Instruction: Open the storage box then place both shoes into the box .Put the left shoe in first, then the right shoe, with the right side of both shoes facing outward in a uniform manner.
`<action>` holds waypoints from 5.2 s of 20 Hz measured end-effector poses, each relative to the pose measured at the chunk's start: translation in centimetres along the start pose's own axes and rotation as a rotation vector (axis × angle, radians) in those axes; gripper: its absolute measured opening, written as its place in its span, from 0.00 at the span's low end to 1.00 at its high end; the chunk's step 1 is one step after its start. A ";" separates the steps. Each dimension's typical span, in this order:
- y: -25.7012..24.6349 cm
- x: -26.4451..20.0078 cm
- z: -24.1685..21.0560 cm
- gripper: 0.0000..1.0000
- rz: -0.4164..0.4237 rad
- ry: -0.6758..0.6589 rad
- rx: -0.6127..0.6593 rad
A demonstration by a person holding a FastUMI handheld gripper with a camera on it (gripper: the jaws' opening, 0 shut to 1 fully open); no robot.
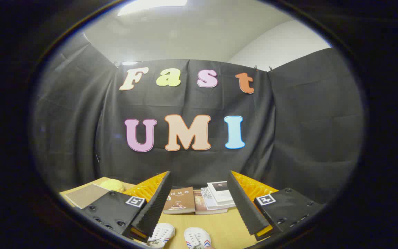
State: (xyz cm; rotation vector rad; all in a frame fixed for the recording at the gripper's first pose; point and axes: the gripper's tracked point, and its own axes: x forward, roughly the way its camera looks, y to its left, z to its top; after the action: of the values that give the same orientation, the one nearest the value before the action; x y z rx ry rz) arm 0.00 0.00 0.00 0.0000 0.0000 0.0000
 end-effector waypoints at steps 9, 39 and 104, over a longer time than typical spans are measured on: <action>-1.3 0.8 0.4 1.00 -0.010 -0.015 -0.008; 11.0 -1.8 -8.9 1.00 0.352 0.281 0.422; 26.7 -7.5 -12.3 0.06 0.685 0.829 1.098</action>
State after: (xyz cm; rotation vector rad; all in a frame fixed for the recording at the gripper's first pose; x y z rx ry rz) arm -7.46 26.71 -12.31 1.0979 0.8293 0.6847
